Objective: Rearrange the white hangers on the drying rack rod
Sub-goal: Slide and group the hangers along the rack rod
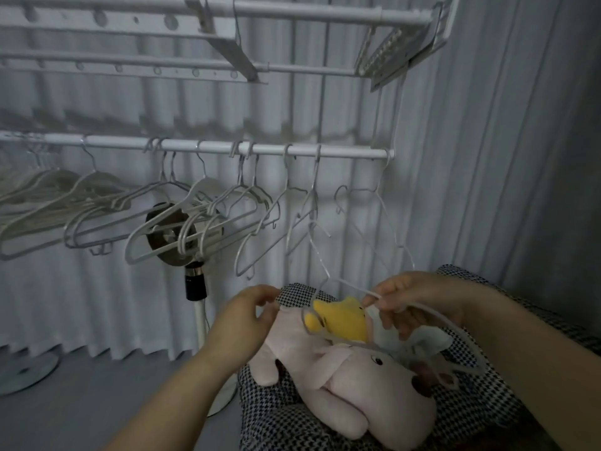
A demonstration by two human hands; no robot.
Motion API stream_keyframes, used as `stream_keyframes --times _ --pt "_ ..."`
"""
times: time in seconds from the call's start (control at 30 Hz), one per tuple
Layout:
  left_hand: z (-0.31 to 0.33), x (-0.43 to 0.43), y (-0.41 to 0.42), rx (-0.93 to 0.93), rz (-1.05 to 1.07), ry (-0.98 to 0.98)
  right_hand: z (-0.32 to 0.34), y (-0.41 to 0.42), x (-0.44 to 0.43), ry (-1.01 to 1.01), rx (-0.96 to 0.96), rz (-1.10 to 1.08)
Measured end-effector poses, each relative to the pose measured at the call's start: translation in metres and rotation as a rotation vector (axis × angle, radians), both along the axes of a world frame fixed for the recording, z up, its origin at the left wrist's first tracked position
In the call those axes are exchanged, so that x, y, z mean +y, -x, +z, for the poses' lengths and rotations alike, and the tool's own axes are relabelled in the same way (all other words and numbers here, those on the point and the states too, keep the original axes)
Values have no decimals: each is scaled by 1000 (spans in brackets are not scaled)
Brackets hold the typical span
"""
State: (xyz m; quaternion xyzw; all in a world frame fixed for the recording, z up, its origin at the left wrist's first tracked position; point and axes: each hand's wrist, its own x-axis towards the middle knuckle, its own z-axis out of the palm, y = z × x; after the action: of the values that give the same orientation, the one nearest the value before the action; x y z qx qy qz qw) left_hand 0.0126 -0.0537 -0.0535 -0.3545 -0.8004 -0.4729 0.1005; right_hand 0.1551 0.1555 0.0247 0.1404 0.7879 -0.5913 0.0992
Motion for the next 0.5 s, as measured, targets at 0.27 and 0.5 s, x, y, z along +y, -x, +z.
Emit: stream_keyframes --times 0.27,0.5 --pt "-10 -97 -42 1 33 192 -1 -44 -85 76 41 258" --pt "-15 -203 -76 67 126 373 -13 -63 -161 -18 -19 458"
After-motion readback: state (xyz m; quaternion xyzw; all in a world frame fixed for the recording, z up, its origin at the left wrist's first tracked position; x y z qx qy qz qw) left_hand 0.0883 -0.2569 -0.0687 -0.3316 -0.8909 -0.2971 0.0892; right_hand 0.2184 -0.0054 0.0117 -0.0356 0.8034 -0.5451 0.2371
